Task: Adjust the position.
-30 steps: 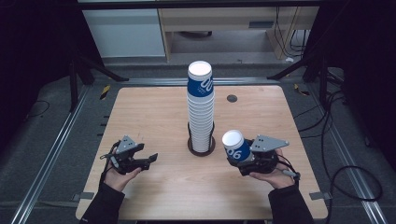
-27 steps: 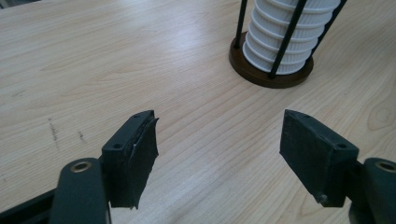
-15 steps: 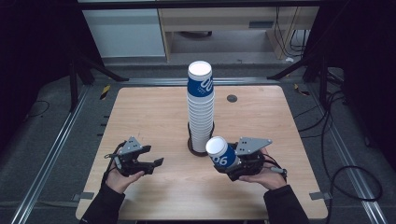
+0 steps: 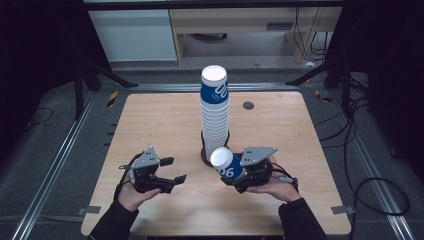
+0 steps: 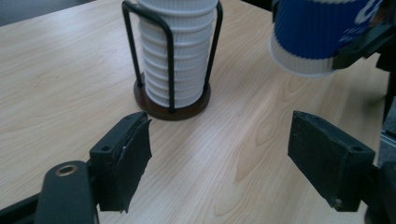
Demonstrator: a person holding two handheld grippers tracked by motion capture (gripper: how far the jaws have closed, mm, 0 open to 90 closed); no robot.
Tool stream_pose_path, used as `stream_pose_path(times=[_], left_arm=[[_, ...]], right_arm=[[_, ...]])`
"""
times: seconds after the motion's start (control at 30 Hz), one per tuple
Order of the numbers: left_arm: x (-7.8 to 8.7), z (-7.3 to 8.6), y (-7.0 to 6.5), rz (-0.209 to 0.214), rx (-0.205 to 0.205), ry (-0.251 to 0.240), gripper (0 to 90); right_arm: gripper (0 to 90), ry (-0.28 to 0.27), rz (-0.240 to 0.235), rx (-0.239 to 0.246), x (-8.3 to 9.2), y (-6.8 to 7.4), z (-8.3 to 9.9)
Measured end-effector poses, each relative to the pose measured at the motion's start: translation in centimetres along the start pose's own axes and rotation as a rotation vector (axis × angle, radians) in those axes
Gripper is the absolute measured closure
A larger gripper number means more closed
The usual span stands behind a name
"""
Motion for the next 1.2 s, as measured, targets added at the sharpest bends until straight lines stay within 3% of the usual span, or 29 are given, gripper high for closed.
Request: stream_pose_path(times=[0.3, 0.87, 1.2], left_arm=[[-0.1, -1.7, -1.0, 0.06, -0.022, -0.02, 21.3], [-2.2, -5.3, -3.5, 0.163, -0.073, -0.043, 18.8], [-3.3, -6.0, -4.4, 0.184, -0.091, -0.029, 16.7]], right_arm=[[20.1, 0.001, -0.018, -0.002, -0.4, -0.2, 0.0], [20.1, 0.012, -0.018, 0.008, -1.2, -0.1, -0.2], [20.2, 0.012, -0.02, 0.02, -1.6, 0.1, -0.5]])
Point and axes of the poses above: each handheld gripper's, and its own axes: x roughly backward along the jaws, z roughly out of its underside, y roughly to its left, the point moved 7 cm from there along -x, roughly forward along the jaws, and after that the axes turned 14 degrees about y, right-handed, at the moved point
